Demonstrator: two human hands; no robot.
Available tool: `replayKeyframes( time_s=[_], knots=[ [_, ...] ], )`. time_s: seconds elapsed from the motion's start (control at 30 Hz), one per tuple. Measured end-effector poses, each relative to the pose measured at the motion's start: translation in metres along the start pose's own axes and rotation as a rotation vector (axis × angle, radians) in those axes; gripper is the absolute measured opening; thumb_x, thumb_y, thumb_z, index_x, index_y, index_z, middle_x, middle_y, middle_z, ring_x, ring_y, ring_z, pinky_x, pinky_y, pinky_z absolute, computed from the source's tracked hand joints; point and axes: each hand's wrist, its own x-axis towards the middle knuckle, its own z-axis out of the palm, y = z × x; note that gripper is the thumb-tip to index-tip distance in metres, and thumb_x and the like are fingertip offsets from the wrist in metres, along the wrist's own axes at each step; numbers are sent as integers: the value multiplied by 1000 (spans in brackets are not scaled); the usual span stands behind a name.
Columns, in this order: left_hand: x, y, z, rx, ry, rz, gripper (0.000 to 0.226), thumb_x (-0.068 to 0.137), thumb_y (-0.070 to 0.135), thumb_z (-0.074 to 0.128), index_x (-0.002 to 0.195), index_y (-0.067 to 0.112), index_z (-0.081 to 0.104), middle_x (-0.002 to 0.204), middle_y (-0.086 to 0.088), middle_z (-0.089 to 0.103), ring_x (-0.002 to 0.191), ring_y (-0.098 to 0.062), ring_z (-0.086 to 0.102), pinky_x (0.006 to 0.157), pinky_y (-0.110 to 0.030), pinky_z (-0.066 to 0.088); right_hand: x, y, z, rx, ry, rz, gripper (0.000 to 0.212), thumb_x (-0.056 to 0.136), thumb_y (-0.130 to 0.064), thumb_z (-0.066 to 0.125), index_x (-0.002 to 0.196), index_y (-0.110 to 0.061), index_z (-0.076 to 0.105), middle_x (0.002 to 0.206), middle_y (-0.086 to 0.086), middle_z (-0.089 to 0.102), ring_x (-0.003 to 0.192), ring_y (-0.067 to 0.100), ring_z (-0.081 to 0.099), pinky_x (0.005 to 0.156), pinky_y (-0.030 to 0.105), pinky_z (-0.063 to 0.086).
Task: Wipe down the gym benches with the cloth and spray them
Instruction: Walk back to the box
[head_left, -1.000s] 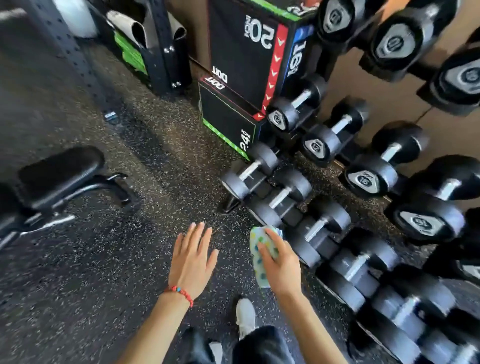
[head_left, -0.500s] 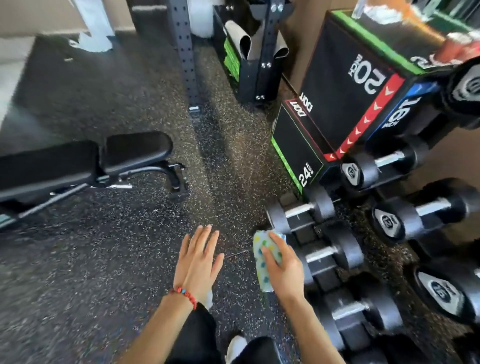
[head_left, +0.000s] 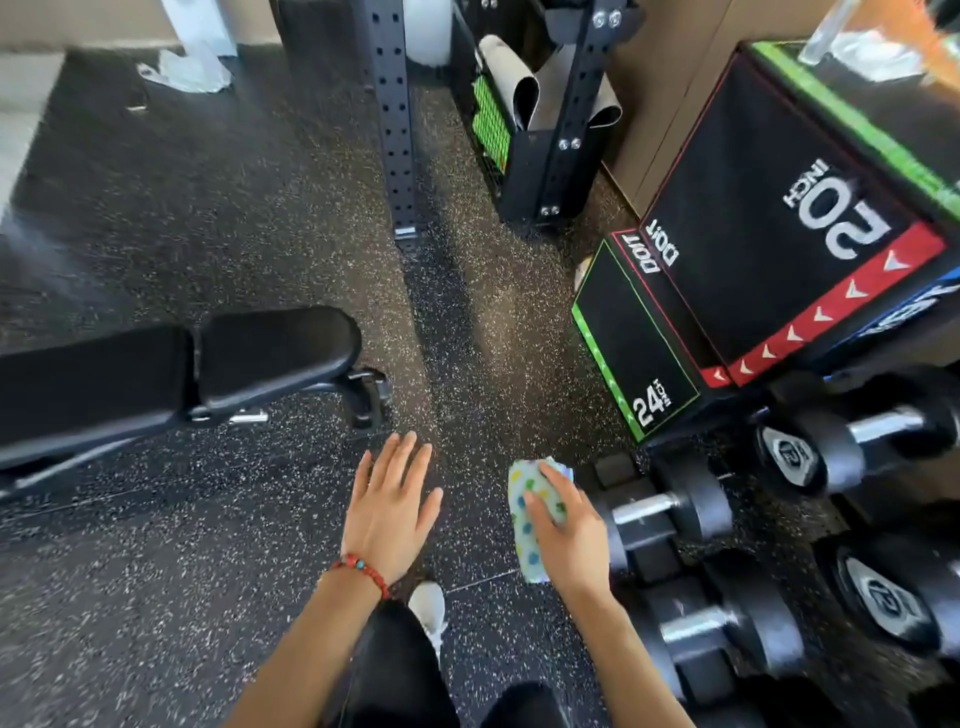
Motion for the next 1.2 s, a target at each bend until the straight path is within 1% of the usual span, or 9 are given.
replayKeyframes(
  time_s=[0.1,0.23,0.53,0.7,0.87,1.0,1.03,1.13,1.2],
  knots=[
    [42,-20,-10,5,18,-1,68,100,45,9,123,5,58,129,-16,57,121,-33,53,99,-53,35,37,-22,8,37,-2,6,38,90,-32,56,127,-34,50,104,0,58,82,14,59,70,27,51],
    [89,-31,-16,-26,37,-12,54,91,38,31,122,3,58,129,-19,56,120,-36,52,96,-56,40,81,-38,12,34,0,21,37,89,-31,56,126,-33,51,103,1,58,84,17,60,73,33,53],
    [207,-10,-13,-49,23,-43,56,91,40,30,126,4,56,134,-17,53,126,-34,47,102,-52,31,210,-44,-4,23,-15,4,37,89,-33,55,126,-35,50,110,2,60,88,17,61,77,39,53],
    [288,11,-31,-43,58,-19,54,90,37,33,125,4,57,132,-18,54,123,-35,51,100,-54,35,289,-57,-22,19,-34,-19,38,90,-33,55,127,-33,50,110,3,60,91,19,60,81,40,52],
    [346,23,-39,-47,68,-10,55,93,39,30,125,4,57,132,-17,54,123,-35,50,101,-54,34,346,-69,-34,26,-35,-39,37,90,-33,55,126,-34,50,113,2,59,91,16,61,80,36,52],
    [393,23,-33,-47,24,31,68,99,45,9,123,4,58,130,-17,56,121,-34,52,97,-56,38,389,-67,-30,35,-8,-12,36,90,-33,55,126,-33,51,111,3,59,90,16,60,80,35,52],
    [407,22,-33,-47,20,42,66,100,44,10,122,4,58,129,-17,56,120,-34,53,96,-56,39,400,-69,-30,30,0,2,36,90,-33,55,126,-33,51,111,3,60,89,16,60,79,35,52],
    [454,19,-38,-40,38,90,54,92,39,30,121,4,59,129,-17,57,119,-35,54,95,-56,39,437,-76,-27,35,32,17,37,90,-32,56,126,-32,51,107,3,61,84,14,61,74,32,54],
    [491,15,-43,-28,45,130,53,89,37,34,121,4,60,128,-17,57,119,-34,54,95,-56,39,467,-85,-26,48,60,38,37,90,-32,56,127,-31,50,106,1,60,82,11,59,73,28,53]
  ],
)
